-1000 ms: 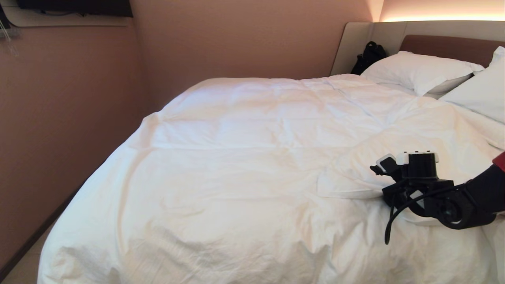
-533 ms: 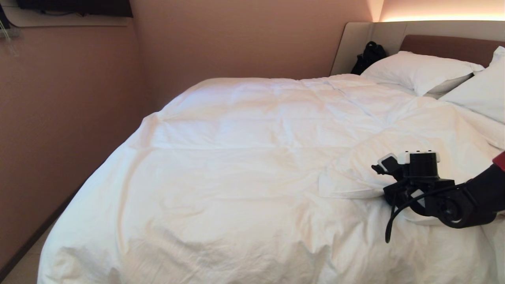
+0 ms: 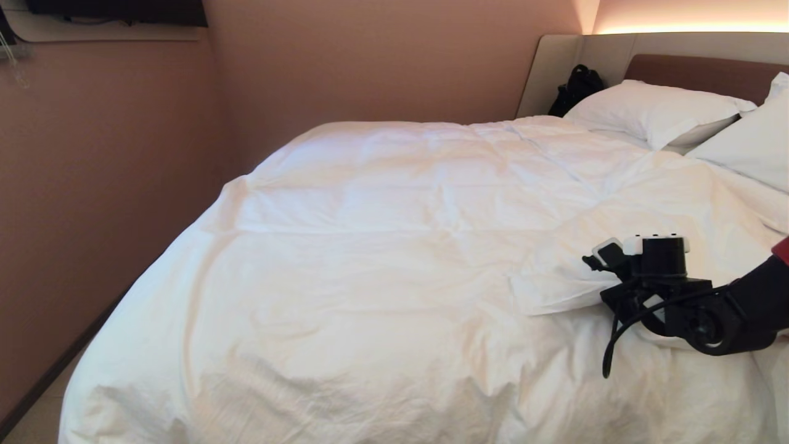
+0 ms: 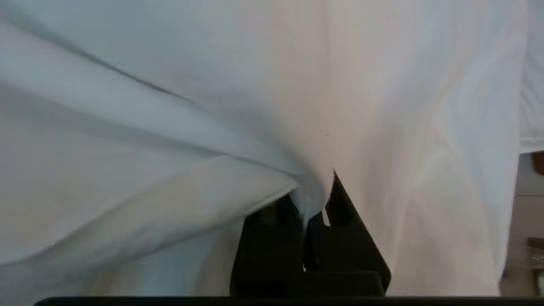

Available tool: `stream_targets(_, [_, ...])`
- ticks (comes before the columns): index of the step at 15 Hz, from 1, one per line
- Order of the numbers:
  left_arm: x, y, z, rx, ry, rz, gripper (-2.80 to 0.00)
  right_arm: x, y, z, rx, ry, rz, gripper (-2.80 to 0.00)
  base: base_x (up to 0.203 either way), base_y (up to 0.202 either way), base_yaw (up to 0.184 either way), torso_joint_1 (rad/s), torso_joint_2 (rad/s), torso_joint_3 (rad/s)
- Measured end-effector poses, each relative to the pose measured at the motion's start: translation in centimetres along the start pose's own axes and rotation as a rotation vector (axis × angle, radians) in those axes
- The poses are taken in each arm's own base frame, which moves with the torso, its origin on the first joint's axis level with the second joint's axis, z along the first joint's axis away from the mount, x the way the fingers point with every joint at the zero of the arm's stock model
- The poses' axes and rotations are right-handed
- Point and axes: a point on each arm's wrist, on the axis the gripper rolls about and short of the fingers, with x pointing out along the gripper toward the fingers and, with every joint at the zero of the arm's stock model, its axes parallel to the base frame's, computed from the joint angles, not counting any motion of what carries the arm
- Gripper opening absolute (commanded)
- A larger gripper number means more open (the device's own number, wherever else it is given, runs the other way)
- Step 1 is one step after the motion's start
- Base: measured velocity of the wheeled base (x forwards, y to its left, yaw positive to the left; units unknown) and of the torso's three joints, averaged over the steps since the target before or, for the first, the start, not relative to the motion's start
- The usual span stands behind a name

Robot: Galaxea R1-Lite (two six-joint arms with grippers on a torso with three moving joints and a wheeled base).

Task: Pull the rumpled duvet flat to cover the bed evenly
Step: Flatten the corners of the folded blanket

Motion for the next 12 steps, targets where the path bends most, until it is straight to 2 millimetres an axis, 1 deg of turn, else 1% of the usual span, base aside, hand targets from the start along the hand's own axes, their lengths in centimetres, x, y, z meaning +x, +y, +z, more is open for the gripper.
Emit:
stream_targets(3, [0.0,0.0,0.0,0.0,0.0,0.0,-2.8,0.1,-0.7,0.0,0.014,0.002,-0.017,-2.8,0.0,0.0,0.0,0.0,0.0,0.0])
stream_targets(7, [0.0,0.0,0.0,0.0,0.0,0.0,-2.8,-0.2,-2.5,0.1,0.044,-0.004,-0.053,-2.8,0.0,0.0,0.0,0.0,0.0,0.0])
stream_targets(9, [0.0,0.0,0.0,0.0,0.0,0.0,-2.8,-0.8,-3.7,0.2,0.061,-0.016,-0.074,-2.8,0.0,0.0,0.0,0.0,0.0,0.0])
stream_targets(12, [0.0,0.0,0.0,0.0,0.0,0.0,-2.8,-1.8,-6.0,0.0,0.087,-0.024,-0.116,-2.8,0.0,0.0,0.0,0.0,0.0,0.0])
